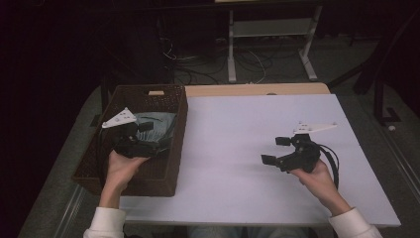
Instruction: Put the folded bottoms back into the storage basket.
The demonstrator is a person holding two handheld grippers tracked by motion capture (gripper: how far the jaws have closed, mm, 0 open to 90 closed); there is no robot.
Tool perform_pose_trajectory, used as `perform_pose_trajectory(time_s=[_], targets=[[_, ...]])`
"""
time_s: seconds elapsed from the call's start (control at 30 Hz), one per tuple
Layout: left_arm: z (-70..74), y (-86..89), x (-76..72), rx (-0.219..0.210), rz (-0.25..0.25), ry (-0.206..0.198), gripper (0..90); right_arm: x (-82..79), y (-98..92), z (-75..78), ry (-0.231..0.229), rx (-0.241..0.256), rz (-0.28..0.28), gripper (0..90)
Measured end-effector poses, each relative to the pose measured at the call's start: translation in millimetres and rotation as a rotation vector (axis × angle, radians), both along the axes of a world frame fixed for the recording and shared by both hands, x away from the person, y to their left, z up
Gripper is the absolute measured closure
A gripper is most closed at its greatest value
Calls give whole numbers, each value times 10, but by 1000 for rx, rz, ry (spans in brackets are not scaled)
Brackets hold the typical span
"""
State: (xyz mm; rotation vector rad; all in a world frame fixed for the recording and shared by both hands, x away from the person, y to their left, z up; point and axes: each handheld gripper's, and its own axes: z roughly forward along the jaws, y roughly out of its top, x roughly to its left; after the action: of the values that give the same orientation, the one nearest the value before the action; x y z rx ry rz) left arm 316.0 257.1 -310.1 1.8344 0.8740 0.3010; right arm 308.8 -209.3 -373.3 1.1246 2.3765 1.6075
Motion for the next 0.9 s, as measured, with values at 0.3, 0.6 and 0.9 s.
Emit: perform_pose_trajectory(time_s=[0.3,0.6,0.9], targets=[[-44,-41,23,-8,-13,6,0,-125,-338,-81,-4,16,-82,0],[-92,-69,29,-6,-21,17,0,-267,-598,-217,-24,33,-149,0],[-97,-78,29,-13,-31,18,0,-383,-719,-337,-38,-5,-147,0]])
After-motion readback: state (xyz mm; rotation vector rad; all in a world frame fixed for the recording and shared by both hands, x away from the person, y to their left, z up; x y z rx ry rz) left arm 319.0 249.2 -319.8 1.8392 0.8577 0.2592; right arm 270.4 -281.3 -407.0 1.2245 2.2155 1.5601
